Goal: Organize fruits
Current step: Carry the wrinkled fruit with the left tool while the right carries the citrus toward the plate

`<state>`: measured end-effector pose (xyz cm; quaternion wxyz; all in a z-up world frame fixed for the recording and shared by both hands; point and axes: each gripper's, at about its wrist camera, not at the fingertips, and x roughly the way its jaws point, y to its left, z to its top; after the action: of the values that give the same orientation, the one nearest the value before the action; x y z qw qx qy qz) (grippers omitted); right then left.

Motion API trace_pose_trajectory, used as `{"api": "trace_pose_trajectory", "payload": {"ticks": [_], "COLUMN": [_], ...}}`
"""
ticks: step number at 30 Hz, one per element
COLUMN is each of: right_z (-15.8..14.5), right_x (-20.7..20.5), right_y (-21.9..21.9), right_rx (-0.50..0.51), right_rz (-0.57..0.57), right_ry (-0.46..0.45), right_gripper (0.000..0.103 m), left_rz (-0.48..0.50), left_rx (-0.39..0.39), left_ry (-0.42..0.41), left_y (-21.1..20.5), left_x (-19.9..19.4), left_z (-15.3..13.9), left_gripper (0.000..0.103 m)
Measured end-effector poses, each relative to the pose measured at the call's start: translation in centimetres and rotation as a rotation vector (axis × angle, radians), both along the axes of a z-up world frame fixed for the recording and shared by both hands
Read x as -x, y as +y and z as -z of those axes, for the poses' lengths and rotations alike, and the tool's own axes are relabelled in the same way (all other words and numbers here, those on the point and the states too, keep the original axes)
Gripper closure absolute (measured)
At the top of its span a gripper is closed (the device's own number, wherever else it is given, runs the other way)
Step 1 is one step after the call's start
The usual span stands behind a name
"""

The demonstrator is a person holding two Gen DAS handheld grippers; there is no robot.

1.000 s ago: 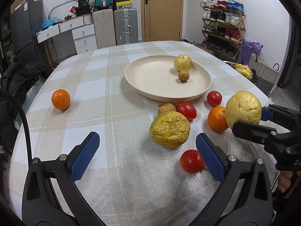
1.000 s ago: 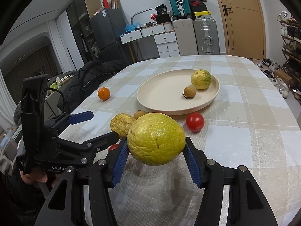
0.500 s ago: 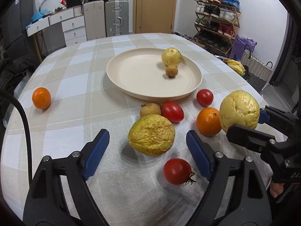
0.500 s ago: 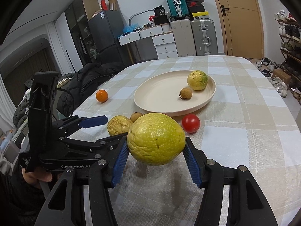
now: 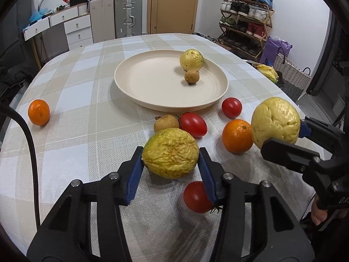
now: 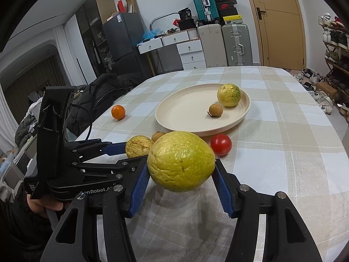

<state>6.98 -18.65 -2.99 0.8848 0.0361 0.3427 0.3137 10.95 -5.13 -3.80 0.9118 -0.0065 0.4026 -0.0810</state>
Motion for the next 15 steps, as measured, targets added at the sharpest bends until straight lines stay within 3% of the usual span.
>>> {"api": "trace_pose_trajectory", "payload": {"ticks": [15], "right_z": [0.19], "right_x": [-0.45], "right_y": [-0.22], "right_rx": [0.011], "right_rz": [0.019], "right_ry": [-0.008], "right_gripper": [0.044], "left_rz": [0.006], "left_rx": [0.022], "left_ry": [-0.039], "left_y": [0.46], "left_x": [0.63], "left_z": [-0.48], "left_gripper": [0.057]}}
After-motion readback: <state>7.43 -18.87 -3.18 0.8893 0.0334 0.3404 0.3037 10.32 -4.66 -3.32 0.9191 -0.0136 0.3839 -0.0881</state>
